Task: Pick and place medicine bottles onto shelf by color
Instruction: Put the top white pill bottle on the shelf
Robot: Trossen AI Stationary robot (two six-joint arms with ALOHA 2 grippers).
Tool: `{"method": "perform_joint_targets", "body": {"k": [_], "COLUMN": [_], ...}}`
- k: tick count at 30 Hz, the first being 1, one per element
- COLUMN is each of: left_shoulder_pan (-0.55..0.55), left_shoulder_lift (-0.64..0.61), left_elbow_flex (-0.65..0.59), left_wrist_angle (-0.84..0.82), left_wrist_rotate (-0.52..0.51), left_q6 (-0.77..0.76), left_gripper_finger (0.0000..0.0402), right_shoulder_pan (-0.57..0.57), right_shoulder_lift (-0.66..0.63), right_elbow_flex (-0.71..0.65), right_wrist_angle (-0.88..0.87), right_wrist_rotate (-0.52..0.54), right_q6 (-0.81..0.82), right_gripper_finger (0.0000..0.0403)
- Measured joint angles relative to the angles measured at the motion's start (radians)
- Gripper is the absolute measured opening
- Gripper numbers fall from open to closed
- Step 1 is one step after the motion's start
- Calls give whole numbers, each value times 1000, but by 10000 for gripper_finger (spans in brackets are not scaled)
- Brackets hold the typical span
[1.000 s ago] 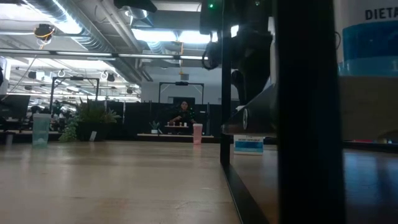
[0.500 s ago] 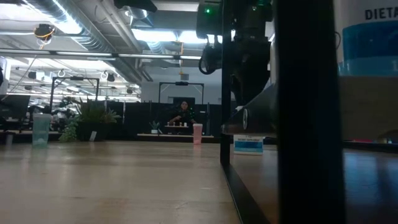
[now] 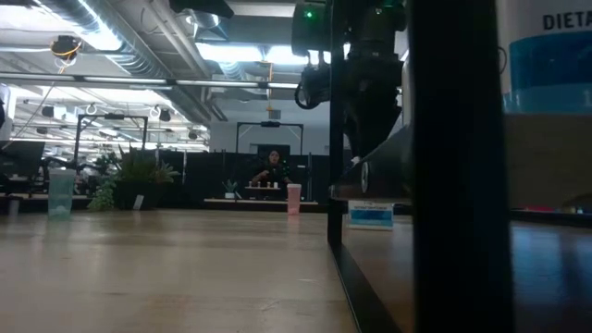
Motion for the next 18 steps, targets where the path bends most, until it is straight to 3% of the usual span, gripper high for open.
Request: {"method": "perform_joint_targets", "body": {"k": [9, 18], "left_shoulder_pan": [0, -2], "left_shoulder_lift": [0, 0], "left_elbow_flex": [0, 0], "left_wrist_angle": [-4, -11], "left_wrist_rotate": [0, 1], "left_q6": [0, 31], "left_gripper_finger": [255, 255], "right_shoulder_pan": [51, 131], "right_shoulder_lift": [0, -1], "right_elbow_flex": [108, 329], "right_wrist_angle": [-129, -326], "right_wrist_rotate": [-3, -3], "right_q6": [22, 49], "right_gripper_finger": [175, 176]}}
